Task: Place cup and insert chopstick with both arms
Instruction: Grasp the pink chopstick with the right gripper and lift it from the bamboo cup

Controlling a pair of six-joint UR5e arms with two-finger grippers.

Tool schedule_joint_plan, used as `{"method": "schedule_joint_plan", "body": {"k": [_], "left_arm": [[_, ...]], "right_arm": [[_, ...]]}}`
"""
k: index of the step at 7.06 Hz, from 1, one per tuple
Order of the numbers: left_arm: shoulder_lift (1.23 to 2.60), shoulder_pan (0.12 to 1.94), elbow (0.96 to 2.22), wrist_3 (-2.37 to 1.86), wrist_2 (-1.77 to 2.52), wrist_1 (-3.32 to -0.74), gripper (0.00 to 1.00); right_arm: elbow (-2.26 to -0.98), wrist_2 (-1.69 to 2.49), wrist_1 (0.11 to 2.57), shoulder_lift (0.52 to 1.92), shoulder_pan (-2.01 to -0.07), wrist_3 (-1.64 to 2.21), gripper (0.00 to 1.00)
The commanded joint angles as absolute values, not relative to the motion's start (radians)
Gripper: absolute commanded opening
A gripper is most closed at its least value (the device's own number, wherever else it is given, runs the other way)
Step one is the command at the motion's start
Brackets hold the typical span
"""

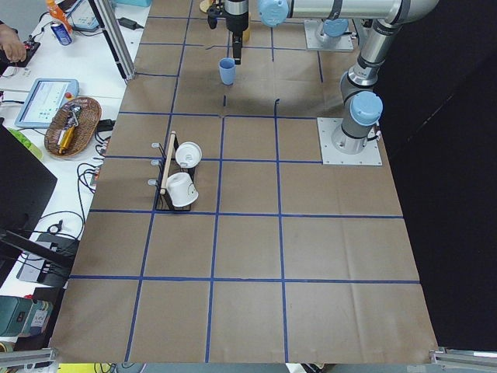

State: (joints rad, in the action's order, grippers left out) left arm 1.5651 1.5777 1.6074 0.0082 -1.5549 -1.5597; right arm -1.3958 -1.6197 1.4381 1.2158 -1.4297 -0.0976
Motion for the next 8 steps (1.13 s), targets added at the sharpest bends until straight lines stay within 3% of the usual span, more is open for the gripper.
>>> {"method": "schedule_joint_plan", "body": {"k": [1, 4, 8], "left_arm": [[1.560, 1.577, 1.614, 0.008, -1.555, -1.560, 1.00], [1.560, 1.578, 1.614, 0.008, -1.555, -1.560, 1.00], [1.559, 1.578, 1.614, 0.008, -1.555, -1.560, 1.00]], "right_arm": [[-1.338, -1.626, 1.383, 1.216, -1.430, -0.097, 0.06], [-1.081, -1.617, 1.194, 1.210, -1.433, -0.097, 0.05], [-0.858, -1.543, 1.213, 1.239, -1.602, -0.030, 0.02]]}}
